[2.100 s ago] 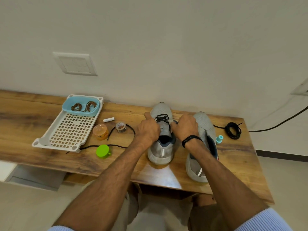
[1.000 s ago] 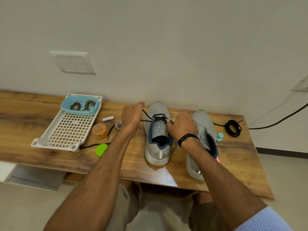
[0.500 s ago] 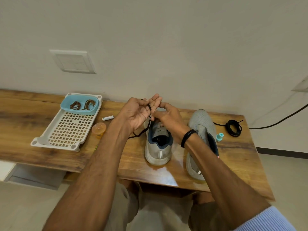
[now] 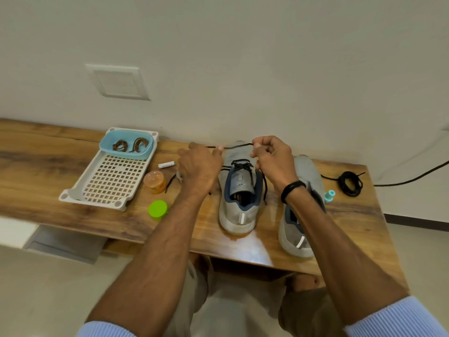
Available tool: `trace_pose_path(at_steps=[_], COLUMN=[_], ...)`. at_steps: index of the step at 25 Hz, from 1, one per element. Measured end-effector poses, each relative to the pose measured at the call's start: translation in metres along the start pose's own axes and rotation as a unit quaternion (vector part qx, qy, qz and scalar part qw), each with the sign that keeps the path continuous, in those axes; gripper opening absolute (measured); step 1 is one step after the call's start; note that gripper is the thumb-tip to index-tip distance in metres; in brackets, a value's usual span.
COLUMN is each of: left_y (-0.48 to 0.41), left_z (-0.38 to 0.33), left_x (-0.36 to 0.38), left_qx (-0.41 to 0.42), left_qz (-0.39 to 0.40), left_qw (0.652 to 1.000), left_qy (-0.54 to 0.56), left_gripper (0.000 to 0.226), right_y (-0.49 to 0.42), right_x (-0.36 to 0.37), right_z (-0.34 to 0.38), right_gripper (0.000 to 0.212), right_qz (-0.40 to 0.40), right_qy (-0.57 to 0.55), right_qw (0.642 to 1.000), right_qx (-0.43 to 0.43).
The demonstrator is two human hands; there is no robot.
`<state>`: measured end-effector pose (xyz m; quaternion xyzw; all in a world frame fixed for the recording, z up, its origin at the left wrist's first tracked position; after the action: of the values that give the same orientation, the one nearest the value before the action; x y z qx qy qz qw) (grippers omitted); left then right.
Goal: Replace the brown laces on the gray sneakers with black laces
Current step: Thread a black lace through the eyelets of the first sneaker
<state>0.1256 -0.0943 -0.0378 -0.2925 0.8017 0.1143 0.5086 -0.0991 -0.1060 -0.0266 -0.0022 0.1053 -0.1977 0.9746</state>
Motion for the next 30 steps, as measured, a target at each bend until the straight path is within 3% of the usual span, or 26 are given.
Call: trace_pose_path(at_steps=[2, 3, 5, 6, 7, 9, 11, 13, 16, 19, 21, 22, 26, 30], left_y=[0.005, 0.007, 0.024, 0.038, 0.046, 0.034, 0.007, -0.007, -0.002, 0.025, 0.042, 0.044, 0.025, 0.031], left_z=[-0.018, -0.031, -0.056, -0.064, -0.066, -0.06, -0.038, -0.015, -0.02, -0.066, -0.08, -0.08, -0.065, -0.07], left_x=[-0.025, -0.026, -0.005, 0.006, 0.01, 0.007, -0.006, -0.013, -0.009, -0.006, 0.006, 0.009, 0.004, 0.003], left_qx=[0.067, 0.099, 0.117, 0.117, 0.128, 0.137, 0.092, 0.053, 0.115, 0.246, 0.24, 0.231, 0.214, 0.222], left_qz=[-0.099, -0.075, 0.119, 0.212, 0.25, 0.19, 0.053, -0.016, -0.012, 0.057, 0.158, 0.166, 0.063, 0.081], left_qw=[0.993, 0.987, 0.942, 0.912, 0.899, 0.923, 0.961, 0.982, 0.99, 0.943, 0.911, 0.913, 0.952, 0.941], left_qy=[0.023, 0.106, 0.291, 0.331, 0.336, 0.305, 0.254, 0.18, 0.079, 0.218, 0.296, 0.292, 0.209, 0.243], left_gripper=[0.068, 0.063, 0.044, 0.036, 0.033, 0.025, 0.023, 0.022, 0.032, 0.043, 0.031, 0.024, 0.015, 0.014], right_y=[0.008, 0.01, 0.01, 0.008, 0.005, -0.002, -0.008, -0.012, -0.009, -0.001, 0.0, -0.001, -0.007, -0.004], right_x=[0.012, 0.016, 0.02, 0.019, 0.016, 0.006, -0.004, -0.008, 0.0, 0.008, 0.005, 0.003, -0.004, 0.002], right_z=[0.002, 0.003, 0.005, 0.006, 0.005, 0.002, -0.003, -0.01, -0.017, -0.009, -0.005, -0.004, -0.01, -0.01], right_gripper=[0.01, 0.011, 0.009, 0.008, 0.006, 0.006, 0.012, 0.014, 0.016, 0.004, 0.012, 0.016, 0.013, 0.009], right_qz=[0.045, 0.058, 0.069, 0.067, 0.056, 0.029, 0.007, 0.011, 0.059, 0.071, 0.055, 0.048, 0.043, 0.064], right_qy=[0.03, 0.03, 0.008, -0.005, -0.009, 0.016, 0.085, 0.137, 0.106, 0.044, 0.061, 0.078, 0.09, 0.067], right_qw=[0.998, 0.997, 0.997, 0.997, 0.998, 0.999, 0.996, 0.99, 0.993, 0.996, 0.997, 0.996, 0.995, 0.996], right_qx=[-0.03, -0.04, -0.045, -0.041, -0.035, -0.025, -0.035, -0.036, 0.005, 0.027, 0.008, -0.003, -0.006, 0.004])
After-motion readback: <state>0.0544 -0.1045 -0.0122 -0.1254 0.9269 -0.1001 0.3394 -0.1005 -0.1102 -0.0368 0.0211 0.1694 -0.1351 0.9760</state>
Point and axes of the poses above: each hand's wrist, its own y-axis away from the middle knuckle, its own x-axis out of the palm, z = x × y, the point moved 10 cm from there along -y, towards the middle knuckle, and after that the axes turned 15 degrees about -z, right-handed, at the moved point
